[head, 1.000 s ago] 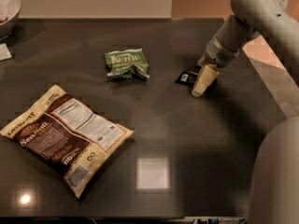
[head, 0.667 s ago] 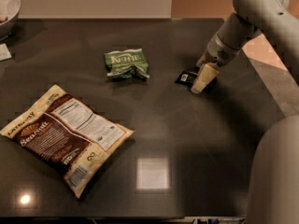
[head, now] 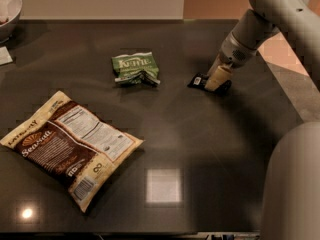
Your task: Move rxbar chocolate near green jalapeno chip bag
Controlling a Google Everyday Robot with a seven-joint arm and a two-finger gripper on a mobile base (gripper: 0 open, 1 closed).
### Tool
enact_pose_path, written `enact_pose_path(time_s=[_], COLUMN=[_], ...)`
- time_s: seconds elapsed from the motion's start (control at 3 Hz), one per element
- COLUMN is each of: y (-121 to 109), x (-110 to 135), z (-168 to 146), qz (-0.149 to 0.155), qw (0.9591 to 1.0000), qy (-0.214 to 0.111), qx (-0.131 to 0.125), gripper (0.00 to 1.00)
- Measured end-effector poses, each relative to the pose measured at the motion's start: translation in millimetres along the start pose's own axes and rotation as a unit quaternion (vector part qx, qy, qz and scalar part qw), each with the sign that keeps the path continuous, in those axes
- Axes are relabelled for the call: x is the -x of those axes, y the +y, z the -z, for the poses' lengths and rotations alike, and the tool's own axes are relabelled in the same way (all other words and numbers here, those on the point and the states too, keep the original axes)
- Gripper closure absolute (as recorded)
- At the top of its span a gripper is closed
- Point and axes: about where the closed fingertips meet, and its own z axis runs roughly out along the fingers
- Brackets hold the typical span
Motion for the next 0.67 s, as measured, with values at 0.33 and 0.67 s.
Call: enact_pose_path(time_s=[0.33, 0.67], y=[1.7, 2.8], x=[19.3, 42.8], z=[8.4, 13.8], qz=[0.017, 0.039], qw=[0.9998, 0.999], qy=[-0.009, -0.022], qx=[-0.003, -0.002], gripper=[1.0, 1.0])
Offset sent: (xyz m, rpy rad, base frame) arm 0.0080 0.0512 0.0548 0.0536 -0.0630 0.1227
